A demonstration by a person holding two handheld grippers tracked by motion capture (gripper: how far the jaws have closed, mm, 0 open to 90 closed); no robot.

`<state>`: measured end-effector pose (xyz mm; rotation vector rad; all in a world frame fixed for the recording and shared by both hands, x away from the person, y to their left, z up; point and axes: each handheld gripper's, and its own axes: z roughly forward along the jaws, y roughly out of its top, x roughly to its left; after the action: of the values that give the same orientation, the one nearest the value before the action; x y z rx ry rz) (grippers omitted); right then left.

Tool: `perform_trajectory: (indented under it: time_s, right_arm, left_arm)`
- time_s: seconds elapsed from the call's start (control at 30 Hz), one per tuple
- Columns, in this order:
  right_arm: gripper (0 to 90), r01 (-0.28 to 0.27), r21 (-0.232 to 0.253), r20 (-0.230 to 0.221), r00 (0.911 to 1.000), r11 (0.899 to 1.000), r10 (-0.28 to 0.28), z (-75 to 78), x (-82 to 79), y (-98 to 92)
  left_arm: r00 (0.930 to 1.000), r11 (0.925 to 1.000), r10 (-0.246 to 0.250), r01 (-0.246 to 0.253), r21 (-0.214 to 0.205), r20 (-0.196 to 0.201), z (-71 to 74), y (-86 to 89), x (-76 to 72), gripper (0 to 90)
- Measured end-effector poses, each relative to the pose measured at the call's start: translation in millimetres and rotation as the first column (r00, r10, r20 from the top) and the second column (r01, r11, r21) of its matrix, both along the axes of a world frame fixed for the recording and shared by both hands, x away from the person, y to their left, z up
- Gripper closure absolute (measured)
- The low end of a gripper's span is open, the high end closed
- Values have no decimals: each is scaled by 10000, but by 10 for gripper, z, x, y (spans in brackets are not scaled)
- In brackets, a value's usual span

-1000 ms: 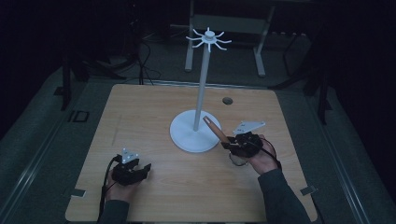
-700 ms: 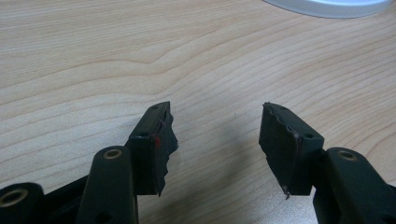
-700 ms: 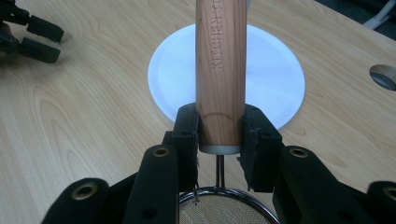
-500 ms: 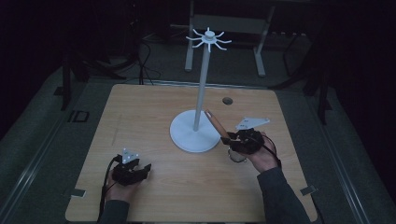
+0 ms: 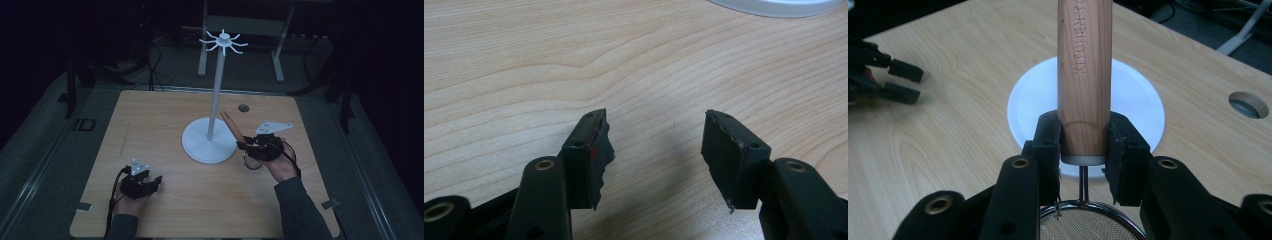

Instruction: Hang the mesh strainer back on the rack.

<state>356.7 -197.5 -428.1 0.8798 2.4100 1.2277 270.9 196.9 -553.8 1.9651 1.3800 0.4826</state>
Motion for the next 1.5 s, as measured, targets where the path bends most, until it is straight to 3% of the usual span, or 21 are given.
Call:
perform_trajectory:
  time_s: [0.43,1.1,1.5]
  right_arm:
    - [698,189,418,294,9994,9989,-202,105,17,9]
    - [698,573,1211,650,9957,9910,-655,249,24,10]
    - [698,522,1730,765,9949,9835,-662,355,32,19]
  left_arm:
    - [10000,10000,-3,3,7,-23,-1,0,0,444]
    - [10000,10000,13,-13,3,-18,3,5,-1,444]
    - [10000,10000,23,-23,4,-37,3,6,1,445]
